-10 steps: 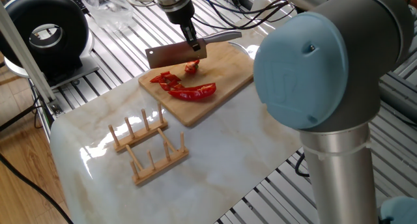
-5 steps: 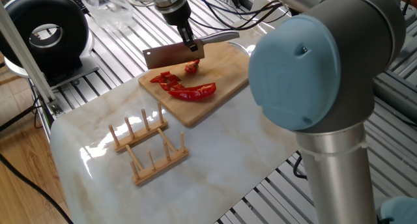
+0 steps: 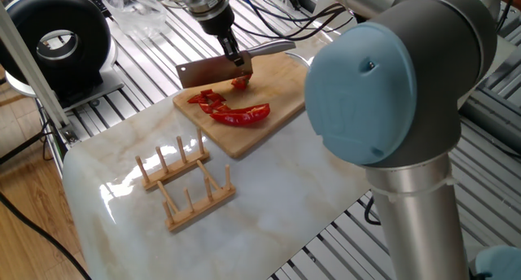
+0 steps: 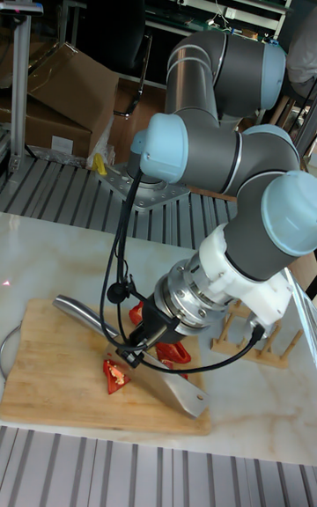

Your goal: Chop the chili peppers

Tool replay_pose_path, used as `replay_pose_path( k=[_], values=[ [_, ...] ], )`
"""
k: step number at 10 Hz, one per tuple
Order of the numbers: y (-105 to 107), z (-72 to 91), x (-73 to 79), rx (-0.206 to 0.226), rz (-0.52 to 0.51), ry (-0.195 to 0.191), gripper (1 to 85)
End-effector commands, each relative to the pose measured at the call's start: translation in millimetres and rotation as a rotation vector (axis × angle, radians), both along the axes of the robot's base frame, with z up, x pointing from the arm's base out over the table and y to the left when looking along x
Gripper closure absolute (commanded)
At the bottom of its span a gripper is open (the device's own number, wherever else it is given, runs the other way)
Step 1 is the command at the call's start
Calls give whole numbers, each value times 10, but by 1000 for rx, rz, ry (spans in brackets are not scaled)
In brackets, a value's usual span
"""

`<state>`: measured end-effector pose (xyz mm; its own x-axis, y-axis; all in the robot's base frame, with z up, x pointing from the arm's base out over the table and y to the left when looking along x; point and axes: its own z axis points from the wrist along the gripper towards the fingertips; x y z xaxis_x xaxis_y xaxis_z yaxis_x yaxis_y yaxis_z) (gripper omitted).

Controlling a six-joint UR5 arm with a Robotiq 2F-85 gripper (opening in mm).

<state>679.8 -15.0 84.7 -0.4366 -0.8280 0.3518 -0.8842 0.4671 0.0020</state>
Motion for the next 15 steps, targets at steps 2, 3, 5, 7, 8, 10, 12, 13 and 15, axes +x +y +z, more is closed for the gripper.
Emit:
replay_pose_path(
  k=[2, 3, 5, 7, 8, 10, 12, 13, 15],
  values=[
    [-6, -18, 12, -7, -4, -1, 843],
    [6, -26, 8, -1, -6, 0, 843],
    [17, -1, -26, 5, -9, 9, 843],
    [2, 27, -38, 7, -10, 10, 843],
    [-22, 6, -30, 7, -8, 6, 843],
    [-27, -37, -41, 21, -11, 7, 843],
    [-38, 23, -90, 23, -15, 18, 843],
    [-63, 39, -97, 19, -13, 21, 843],
    [-109, -10, -67, 15, -11, 9, 843]
  ],
)
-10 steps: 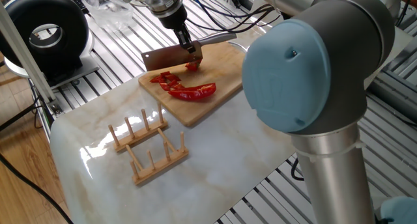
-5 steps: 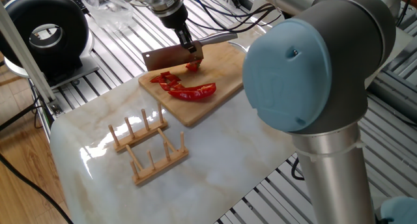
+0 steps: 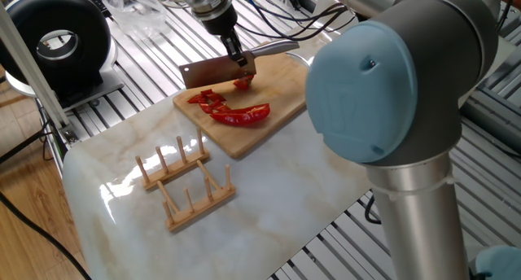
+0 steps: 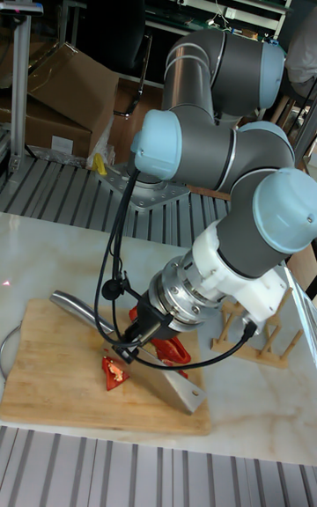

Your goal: Chop the chili peppers

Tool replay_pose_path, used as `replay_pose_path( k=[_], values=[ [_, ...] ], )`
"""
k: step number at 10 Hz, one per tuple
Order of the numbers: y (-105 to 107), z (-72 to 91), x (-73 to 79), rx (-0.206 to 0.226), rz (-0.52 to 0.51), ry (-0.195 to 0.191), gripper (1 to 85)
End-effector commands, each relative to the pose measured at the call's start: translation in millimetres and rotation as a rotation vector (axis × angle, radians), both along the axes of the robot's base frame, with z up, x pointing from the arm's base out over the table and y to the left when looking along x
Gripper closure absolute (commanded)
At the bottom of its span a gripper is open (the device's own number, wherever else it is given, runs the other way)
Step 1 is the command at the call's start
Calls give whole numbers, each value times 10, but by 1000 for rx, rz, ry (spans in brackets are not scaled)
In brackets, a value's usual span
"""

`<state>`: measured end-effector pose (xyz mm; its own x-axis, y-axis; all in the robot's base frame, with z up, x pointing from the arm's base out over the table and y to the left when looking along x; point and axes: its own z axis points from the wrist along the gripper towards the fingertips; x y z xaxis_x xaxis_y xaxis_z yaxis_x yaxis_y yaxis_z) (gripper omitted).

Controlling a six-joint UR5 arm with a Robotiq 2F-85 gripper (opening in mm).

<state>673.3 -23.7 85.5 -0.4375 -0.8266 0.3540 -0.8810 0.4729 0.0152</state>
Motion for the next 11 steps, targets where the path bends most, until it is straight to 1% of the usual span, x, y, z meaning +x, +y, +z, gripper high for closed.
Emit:
replay_pose_path(
  k=[1, 2, 3, 4, 7, 11],
  values=[
    [-25, -26, 9, 12, -8, -10, 843],
    [-6, -34, 24, 19, -17, -20, 843],
    [31, -53, 63, 35, -37, -43, 843],
    [32, -64, 73, 37, -37, -46, 843],
    [-27, -73, 47, 17, -10, -24, 843],
    [-50, -105, 69, 16, -15, -35, 843]
  ],
)
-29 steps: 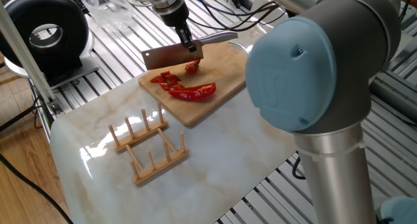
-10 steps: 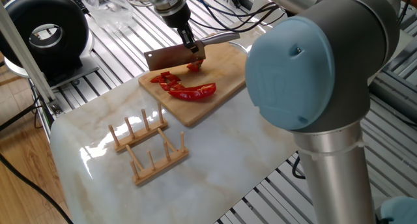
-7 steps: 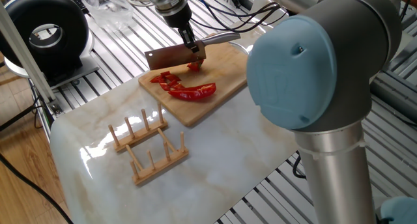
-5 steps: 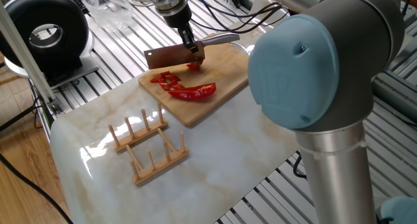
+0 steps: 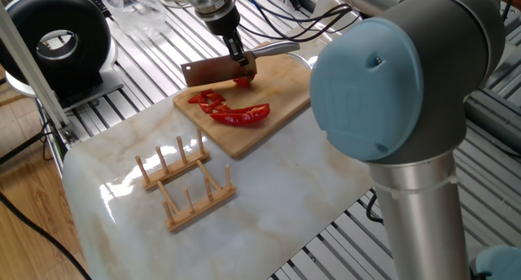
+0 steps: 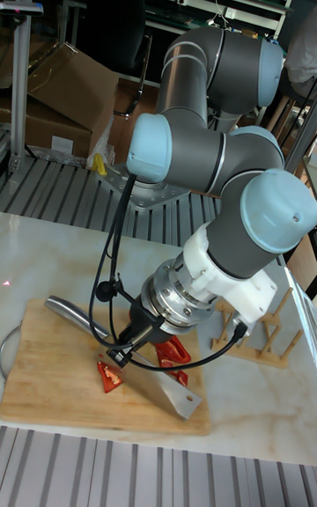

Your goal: Chop the chili peppers

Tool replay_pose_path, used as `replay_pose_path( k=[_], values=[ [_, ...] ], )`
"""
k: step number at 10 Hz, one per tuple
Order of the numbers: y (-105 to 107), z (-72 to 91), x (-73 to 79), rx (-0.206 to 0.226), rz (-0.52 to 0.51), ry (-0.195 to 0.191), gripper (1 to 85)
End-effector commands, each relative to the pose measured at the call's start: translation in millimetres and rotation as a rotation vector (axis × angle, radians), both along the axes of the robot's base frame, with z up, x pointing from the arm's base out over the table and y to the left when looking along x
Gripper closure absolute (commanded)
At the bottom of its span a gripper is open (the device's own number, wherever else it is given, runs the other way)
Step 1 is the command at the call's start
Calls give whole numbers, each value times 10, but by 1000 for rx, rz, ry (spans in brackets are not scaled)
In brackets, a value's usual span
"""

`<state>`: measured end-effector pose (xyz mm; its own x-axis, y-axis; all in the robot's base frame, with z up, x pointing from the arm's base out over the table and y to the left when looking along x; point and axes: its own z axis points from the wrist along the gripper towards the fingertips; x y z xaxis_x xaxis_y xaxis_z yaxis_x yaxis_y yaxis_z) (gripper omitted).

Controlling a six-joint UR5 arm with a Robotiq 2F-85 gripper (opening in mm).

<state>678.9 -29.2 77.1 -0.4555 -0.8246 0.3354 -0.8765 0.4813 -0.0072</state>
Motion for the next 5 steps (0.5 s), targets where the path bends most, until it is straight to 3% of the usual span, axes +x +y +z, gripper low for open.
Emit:
replay_pose_path(
  k=[1, 5],
  values=[
    [-2, -32, 19, 8, -3, -7, 843],
    [20, -110, 15, 29, 3, -2, 843]
  ],
)
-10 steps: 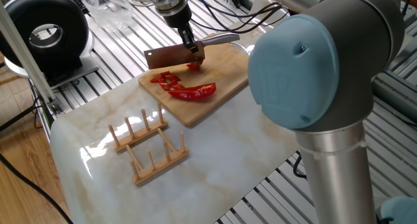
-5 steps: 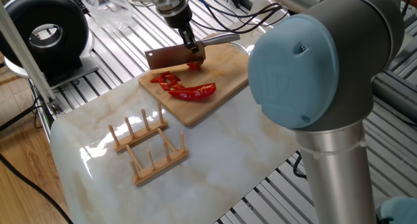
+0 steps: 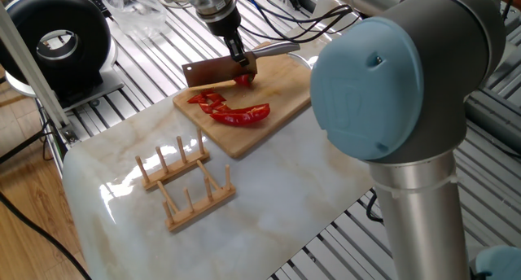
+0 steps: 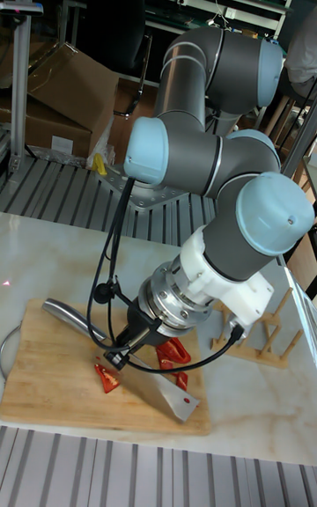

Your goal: Chop the chili peppers

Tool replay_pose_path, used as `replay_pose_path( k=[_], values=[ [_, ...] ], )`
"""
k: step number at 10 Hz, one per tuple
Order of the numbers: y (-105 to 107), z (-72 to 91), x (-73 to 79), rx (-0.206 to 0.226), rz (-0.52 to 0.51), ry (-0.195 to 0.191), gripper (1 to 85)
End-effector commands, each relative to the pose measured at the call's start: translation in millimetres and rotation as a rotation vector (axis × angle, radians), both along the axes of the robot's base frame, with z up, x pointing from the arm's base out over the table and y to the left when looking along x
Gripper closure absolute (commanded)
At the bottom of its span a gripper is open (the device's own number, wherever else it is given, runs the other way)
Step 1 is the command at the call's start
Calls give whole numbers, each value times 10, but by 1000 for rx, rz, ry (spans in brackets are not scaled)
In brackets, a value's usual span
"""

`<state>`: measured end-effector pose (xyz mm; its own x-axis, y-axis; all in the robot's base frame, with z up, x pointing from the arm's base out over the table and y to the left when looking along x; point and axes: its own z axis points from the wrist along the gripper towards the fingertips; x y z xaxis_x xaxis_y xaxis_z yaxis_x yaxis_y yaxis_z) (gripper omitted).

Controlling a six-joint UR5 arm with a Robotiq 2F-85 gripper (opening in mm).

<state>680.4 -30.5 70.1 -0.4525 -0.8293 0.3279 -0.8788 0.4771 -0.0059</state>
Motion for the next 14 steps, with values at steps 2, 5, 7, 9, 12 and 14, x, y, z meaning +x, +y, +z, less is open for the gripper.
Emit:
replay_pose_path(
  k=[2, 5, 7, 9, 12, 14],
  values=[
    [46, -28, -17, 29, 9, 9, 843],
    [35, -40, -10, 35, 29, 10, 843],
    [22, -65, -9, 54, 43, 6, 843],
    [-13, -71, 32, 54, 65, -10, 843],
    [4, -68, 31, 67, 73, -16, 843],
    [2, -86, 27, 72, 77, -20, 843]
  ],
)
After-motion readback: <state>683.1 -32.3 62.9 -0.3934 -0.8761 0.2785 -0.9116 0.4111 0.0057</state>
